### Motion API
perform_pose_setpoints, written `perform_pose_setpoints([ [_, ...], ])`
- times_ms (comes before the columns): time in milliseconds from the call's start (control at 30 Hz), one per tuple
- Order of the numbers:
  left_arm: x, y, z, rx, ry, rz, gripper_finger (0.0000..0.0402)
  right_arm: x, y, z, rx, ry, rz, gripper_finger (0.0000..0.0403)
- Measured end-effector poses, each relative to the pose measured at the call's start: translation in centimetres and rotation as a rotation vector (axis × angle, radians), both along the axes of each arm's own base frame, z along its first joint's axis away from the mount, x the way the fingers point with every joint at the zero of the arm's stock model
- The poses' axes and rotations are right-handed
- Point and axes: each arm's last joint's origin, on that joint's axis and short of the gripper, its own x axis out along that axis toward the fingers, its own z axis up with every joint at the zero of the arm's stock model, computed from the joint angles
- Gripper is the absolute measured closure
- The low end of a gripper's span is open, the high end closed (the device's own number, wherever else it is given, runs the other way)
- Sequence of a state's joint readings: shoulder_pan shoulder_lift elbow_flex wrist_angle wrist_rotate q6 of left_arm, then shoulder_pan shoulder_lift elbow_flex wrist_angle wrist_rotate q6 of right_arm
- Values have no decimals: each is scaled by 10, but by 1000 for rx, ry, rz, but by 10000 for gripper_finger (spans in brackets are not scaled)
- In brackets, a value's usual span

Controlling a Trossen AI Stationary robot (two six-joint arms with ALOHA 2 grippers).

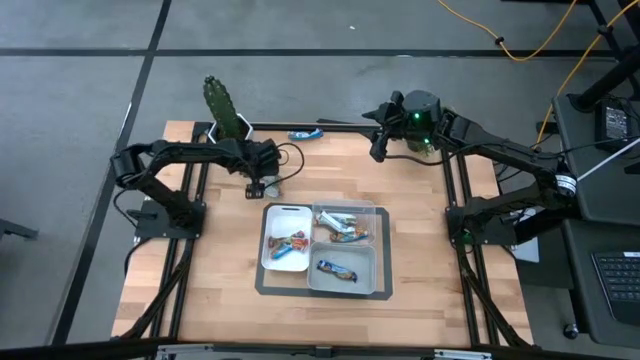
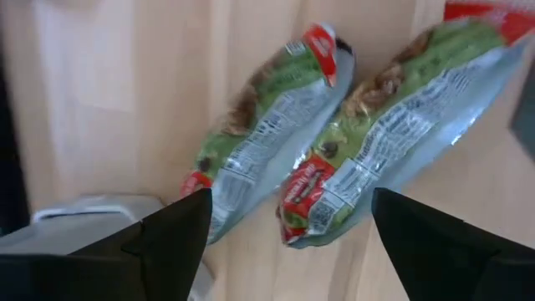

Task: Pick and place Granola Bars by type
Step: Put the red granola bar into the white bin

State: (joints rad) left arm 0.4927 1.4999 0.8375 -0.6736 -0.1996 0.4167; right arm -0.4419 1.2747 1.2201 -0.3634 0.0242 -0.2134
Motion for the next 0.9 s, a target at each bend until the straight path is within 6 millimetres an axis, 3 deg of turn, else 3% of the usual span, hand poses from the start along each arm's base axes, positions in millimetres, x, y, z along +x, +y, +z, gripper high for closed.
perform_pose_setpoints([
  [333,10,3,-33,-100,36,-18,79,0,0,0,2,4,0,185],
  [567,9,0,-37,-156,31,68,87,-1,1,-2,11,23,0,185],
  [700,8,-2,-38,-186,32,148,126,-1,1,-2,10,24,1,185],
  [900,6,-5,-38,-239,22,235,231,-1,0,-2,8,25,1,185],
])
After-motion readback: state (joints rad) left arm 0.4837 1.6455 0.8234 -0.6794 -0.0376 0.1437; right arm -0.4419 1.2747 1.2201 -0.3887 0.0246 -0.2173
